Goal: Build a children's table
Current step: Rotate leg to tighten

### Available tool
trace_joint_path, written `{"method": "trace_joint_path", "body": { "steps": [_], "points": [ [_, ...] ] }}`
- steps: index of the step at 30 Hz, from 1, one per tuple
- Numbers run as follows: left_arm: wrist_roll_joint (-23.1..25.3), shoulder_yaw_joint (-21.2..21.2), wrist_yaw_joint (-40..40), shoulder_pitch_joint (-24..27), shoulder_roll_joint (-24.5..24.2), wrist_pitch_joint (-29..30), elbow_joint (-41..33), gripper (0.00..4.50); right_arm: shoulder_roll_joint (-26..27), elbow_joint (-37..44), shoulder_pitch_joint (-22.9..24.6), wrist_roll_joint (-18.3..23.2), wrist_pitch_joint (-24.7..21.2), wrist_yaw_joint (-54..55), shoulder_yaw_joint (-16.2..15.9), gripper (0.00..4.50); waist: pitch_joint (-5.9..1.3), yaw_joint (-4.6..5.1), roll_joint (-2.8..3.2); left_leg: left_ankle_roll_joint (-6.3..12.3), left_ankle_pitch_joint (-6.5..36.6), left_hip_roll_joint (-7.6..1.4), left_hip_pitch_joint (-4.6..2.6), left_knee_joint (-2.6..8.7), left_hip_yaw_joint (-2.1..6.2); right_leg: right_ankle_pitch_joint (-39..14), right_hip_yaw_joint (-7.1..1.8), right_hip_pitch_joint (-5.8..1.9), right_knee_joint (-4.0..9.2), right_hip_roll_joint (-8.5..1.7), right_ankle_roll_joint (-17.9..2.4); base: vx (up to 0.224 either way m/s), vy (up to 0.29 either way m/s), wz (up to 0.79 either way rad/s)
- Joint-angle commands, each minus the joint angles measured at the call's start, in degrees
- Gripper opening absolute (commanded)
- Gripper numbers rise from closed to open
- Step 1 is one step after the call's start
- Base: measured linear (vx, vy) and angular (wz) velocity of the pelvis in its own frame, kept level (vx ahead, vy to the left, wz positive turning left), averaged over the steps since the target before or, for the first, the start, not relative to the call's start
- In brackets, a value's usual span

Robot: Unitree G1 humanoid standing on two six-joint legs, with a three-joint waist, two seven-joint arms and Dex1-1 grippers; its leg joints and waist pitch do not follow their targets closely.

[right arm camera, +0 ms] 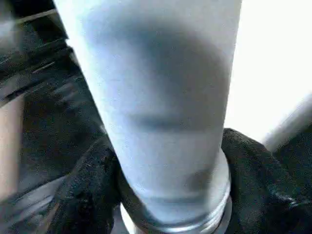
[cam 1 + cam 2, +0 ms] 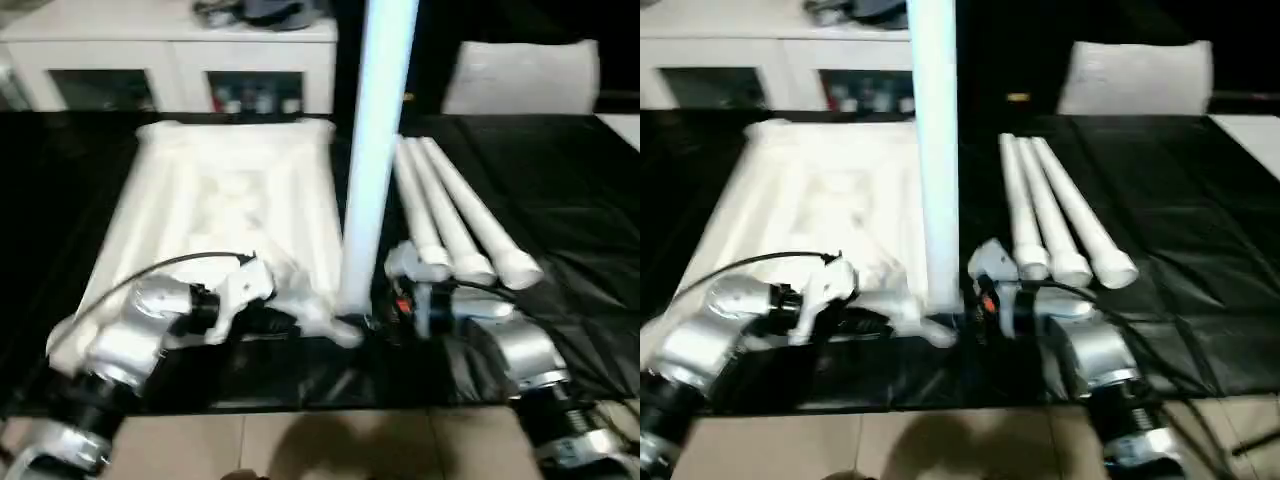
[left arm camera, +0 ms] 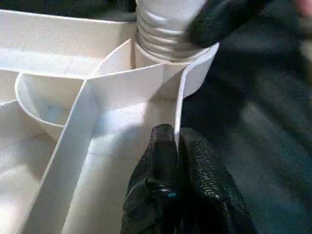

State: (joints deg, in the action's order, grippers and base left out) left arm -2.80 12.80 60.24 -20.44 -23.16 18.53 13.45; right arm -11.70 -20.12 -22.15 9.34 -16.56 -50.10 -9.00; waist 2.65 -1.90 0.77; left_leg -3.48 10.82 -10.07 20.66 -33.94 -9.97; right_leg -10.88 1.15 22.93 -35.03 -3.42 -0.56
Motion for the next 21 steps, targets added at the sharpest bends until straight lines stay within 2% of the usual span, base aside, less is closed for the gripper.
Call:
{"method": "trace_joint_path", "body": {
  "steps": [1,2,3,4,5,6,8,10,11,13,16,17,18,19,20,21],
  "points": [
    [-1.13,-2.74,-9.70,0.07,4.06,5.24,-3.91,0.00,4.75,-1.62,0.69,0.21,-3.16,4.52,-2.99,2.71,-2.43,-0.03,-0.31,-1.64,19.35,-2.32,-0.21,4.87,1.51,-29.93,-1.64,-1.77,5.68,-4.23,-7.45,0.000,0.000,0.00],
    [-0.28,-3.39,-13.10,0.70,5.99,7.06,-5.23,0.00,6.68,-2.18,0.63,-0.18,-3.80,7.89,-2.24,2.71,-2.46,0.37,-0.26,-1.50,19.27,-2.40,-0.14,4.86,1.53,-30.07,-1.72,-1.72,5.68,-4.15,-6.97,0.000,0.000,0.00],
    [0.71,-3.97,-18.47,1.84,9.81,9.84,-7.24,0.00,10.27,-2.81,0.64,-1.39,-5.00,13.97,-1.35,2.71,-2.46,0.60,-0.58,-1.28,19.31,-2.34,-0.19,4.76,1.48,-30.21,-1.69,-1.52,5.87,-4.00,-6.78,0.000,0.000,0.00],
    [1.42,-4.17,-20.83,2.14,11.28,10.78,-7.88,0.00,11.65,-3.04,0.61,-1.65,-5.72,16.52,-0.88,2.71,-2.37,0.79,-0.56,-1.14,19.25,-2.36,-0.29,4.73,1.39,-30.40,-1.83,-1.30,6.01,-4.00,-6.72,0.000,0.000,0.00],
    [1.56,-4.16,-21.25,2.14,11.57,10.84,-7.89,0.00,11.86,-3.14,0.57,-1.78,-5.85,16.98,-0.87,2.71,-2.45,0.83,-0.56,-0.78,19.07,-2.09,-0.46,4.52,1.34,-31.63,-1.83,-1.13,6.32,-3.91,-6.04,0.000,0.000,0.00],
    [2.71,-4.07,-24.56,2.02,13.87,11.19,-7.91,0.00,13.55,-3.91,0.17,-2.91,-6.87,20.66,-0.90,2.71,-2.52,0.86,-0.59,-0.37,18.38,-2.10,-0.27,4.56,1.36,-31.25,-1.88,-1.25,6.21,-3.91,-5.74,0.000,0.000,0.00],
    [3.69,-4.10,-27.29,1.52,15.61,11.06,-7.37,0.00,14.38,-4.42,-0.11,-3.80,-7.15,22.54,-1.25,2.71,-2.55,0.95,-0.55,-0.04,18.20,-2.06,-0.29,4.53,1.26,-29.75,-1.89,-1.08,6.29,-3.62,-5.50,0.000,0.000,0.00],
    [4.77,-3.61,-29.69,0.81,17.17,11.88,-7.28,0.00,15.26,-4.79,-0.33,-4.57,-6.82,24.34,-1.02,2.71,-2.74,0.64,-0.56,0.50,17.23,-2.02,-0.18,4.50,1.21,-27.89,-2.02,-1.22,6.10,-3.66,-5.41,0.000,0.000,0.00],
    [5.16,-3.20,-30.32,0.44,17.66,12.21,-7.22,0.00,15.56,-4.96,-0.46,-4.82,-6.55,25.03,-0.79,3.05,-2.78,0.54,-0.46,0.70,16.72,-2.06,-0.08,4.57,1.17,-26.08,-2.04,-1.28,5.96,-3.54,-5.54,0.000,0.000,0.00],
    [5.40,-3.00,-31.30,-0.09,18.36,12.75,-7.33,0.00,15.96,-5.14,-0.63,-4.48,-6.23,25.98,0.22,3.40,-2.95,0.33,-0.36,0.99,15.72,-2.06,-0.08,4.51,1.01,-23.36,-2.16,-1.34,5.79,-3.51,-5.99,0.000,0.000,0.00],
    [6.11,-2.33,-31.50,-1.06,18.38,13.73,-7.77,0.00,16.26,-4.30,-0.58,-4.07,-5.52,27.82,2.40,3.63,-3.19,0.09,-0.30,1.07,13.78,-2.09,0.30,4.55,0.98,-18.79,-2.13,-1.79,5.36,-3.50,-6.86,0.000,0.000,0.00],
    [6.33,-2.27,-31.31,-1.10,18.27,13.98,-7.89,0.00,16.34,-4.11,-0.56,-4.15,-5.45,28.07,2.60,3.76,-3.27,0.22,-0.28,1.17,12.32,-2.08,0.72,4.54,1.02,-16.30,-1.99,-2.11,5.11,-3.45,-7.25,0.000,0.000,0.00],
    [6.33,-2.27,-31.31,-1.10,18.27,13.98,-7.89,0.00,16.34,-4.11,-0.56,-4.15,-5.45,28.07,2.60,3.85,-3.36,0.37,-0.33,1.33,11.22,-2.02,0.76,4.32,0.98,-14.09,-1.96,-2.16,4.94,-3.49,-7.91,0.000,0.000,0.00],
    [6.89,-1.83,-29.98,-1.18,16.78,13.08,-7.44,0.00,15.99,-3.42,-0.41,-3.99,-5.16,28.02,2.92,3.90,-3.33,0.35,-0.09,1.51,10.97,-2.03,0.74,4.42,1.02,-13.48,-1.94,-2.17,4.92,-3.47,-8.21,0.000,0.000,0.00],
    [7.13,-1.54,-28.90,-1.21,15.70,12.52,-7.18,0.00,15.59,-2.90,-0.29,-3.94,-4.93,28.13,3.09,3.97,-3.26,0.37,-0.14,1.81,11.43,-2.02,0.51,4.31,0.89,-13.72,-1.99,-1.97,5.13,-3.49,-8.53,0.000,0.000,0.00],
    [6.93,-1.36,-27.12,-1.27,14.14,11.67,-6.75,0.00,14.46,-1.83,0.06,-3.57,-4.22,26.89,3.10,4.08,-3.38,0.29,0.02,1.87,10.91,-2.08,0.52,4.27,0.92,-12.84,-2.06,-2.10,4.93,-3.53,-8.77,0.000,0.000,0.00]
  ]
}}
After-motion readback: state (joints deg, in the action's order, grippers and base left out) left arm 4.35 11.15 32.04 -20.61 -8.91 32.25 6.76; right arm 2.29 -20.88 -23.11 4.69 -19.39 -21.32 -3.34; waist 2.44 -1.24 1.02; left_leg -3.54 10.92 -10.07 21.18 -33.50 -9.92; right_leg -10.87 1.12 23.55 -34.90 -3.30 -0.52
